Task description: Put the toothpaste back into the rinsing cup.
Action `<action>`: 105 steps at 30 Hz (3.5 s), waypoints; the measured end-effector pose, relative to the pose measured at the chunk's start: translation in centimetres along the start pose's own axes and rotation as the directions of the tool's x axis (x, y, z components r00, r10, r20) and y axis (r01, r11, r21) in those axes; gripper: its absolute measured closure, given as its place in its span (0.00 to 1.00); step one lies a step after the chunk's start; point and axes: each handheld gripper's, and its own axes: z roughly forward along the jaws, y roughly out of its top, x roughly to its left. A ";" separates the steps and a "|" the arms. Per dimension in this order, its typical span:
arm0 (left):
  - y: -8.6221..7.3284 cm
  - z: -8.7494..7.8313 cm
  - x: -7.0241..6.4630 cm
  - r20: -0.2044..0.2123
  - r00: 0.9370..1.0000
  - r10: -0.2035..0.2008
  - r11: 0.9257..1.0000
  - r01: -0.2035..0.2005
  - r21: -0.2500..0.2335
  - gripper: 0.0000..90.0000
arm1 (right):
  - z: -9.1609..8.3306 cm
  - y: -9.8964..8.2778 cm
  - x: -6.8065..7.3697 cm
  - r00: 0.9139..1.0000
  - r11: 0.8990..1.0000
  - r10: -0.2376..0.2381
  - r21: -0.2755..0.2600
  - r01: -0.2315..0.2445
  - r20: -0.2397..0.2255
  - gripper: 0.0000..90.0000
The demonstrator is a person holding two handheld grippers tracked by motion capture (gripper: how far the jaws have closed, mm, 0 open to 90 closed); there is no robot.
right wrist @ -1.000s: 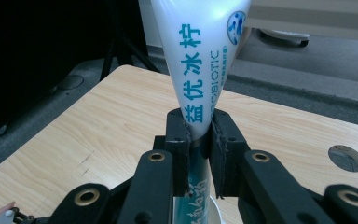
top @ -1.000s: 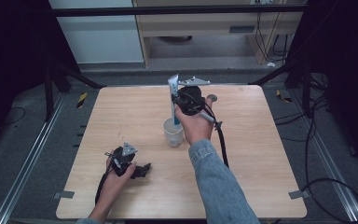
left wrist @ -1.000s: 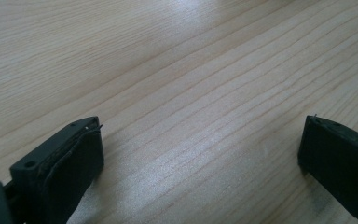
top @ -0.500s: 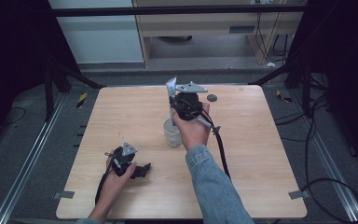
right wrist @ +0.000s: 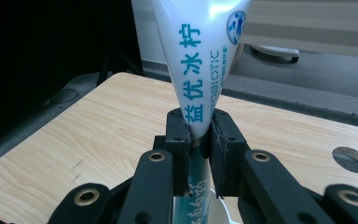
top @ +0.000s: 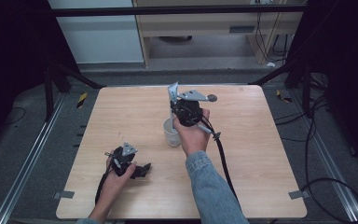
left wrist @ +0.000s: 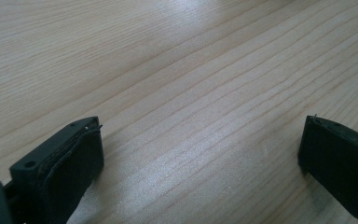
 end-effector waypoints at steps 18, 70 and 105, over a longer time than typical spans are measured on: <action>0.0 0.0 0.0 0.000 1.000 0.000 1.000 0.000 0.000 0.00 | 0.5 -1.9 1.0 0.998 0.998 -0.024 -0.050 0.027 0.054 0.87; 0.0 0.0 0.0 0.002 1.000 0.001 1.000 -0.001 0.003 0.00 | 3.0 -7.0 1.4 0.995 1.000 -0.005 -0.018 0.007 0.098 0.87; 0.0 0.0 0.0 0.002 1.000 0.002 1.000 -0.002 0.003 0.00 | 3.0 -7.1 -0.7 0.993 0.996 0.086 -0.014 -0.085 0.081 0.86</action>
